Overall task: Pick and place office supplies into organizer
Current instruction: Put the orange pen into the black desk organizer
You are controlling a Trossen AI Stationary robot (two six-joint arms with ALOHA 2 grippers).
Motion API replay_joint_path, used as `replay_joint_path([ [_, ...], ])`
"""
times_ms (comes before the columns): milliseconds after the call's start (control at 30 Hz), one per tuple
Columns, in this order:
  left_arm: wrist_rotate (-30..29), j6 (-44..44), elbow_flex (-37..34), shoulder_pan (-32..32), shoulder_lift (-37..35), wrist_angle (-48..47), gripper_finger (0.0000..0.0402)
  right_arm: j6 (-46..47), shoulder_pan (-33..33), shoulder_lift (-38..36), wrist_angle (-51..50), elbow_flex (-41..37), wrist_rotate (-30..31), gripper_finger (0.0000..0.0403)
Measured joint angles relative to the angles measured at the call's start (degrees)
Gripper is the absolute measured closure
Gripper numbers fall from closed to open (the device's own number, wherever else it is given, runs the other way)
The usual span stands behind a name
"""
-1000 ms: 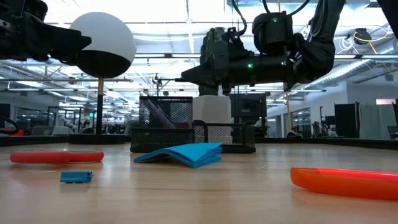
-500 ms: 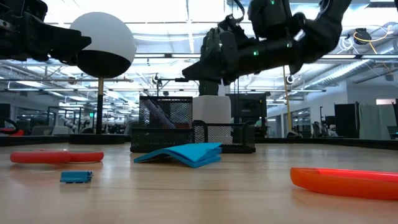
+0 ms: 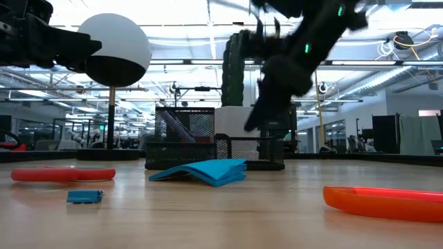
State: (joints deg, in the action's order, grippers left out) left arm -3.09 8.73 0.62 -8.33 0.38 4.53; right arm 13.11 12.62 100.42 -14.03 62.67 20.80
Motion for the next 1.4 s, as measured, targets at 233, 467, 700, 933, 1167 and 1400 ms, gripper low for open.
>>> replay_joint_path([
  [233, 0.0, 0.0, 0.0, 0.0, 0.0, 0.0, 0.0256, 5.5, 6.0, 0.2, -14.4, 6.6, 0.1, 0.0312],
  [467, 0.0, 0.0, 0.0, 0.0, 0.0, 0.0, 0.0256, 13.5, 9.2, 0.3, -25.5, 13.0, -6.8, 0.0312],
  [700, 0.0, 0.0, 0.0, 0.0, 0.0, 0.0, 0.0256, 26.6, 9.2, 0.3, -26.8, 15.7, -25.5, 0.0314],
  [933, 0.0, 0.0, 0.0, 0.0, 0.0, 0.0, 0.0256, 30.3, 9.3, 0.3, -27.2, 15.7, -28.5, 0.0314],
  [1167, 0.0, 0.0, 0.0, 0.0, 0.0, 0.0, 0.0256, 33.0, 11.7, 3.1, -28.2, 15.6, -28.6, 0.0314],
  [1400, 0.0, 0.0, 0.0, 0.0, 0.0, 0.0, 0.0256, 37.8, 15.1, 6.1, -30.0, 16.1, -28.4, 0.0314],
])
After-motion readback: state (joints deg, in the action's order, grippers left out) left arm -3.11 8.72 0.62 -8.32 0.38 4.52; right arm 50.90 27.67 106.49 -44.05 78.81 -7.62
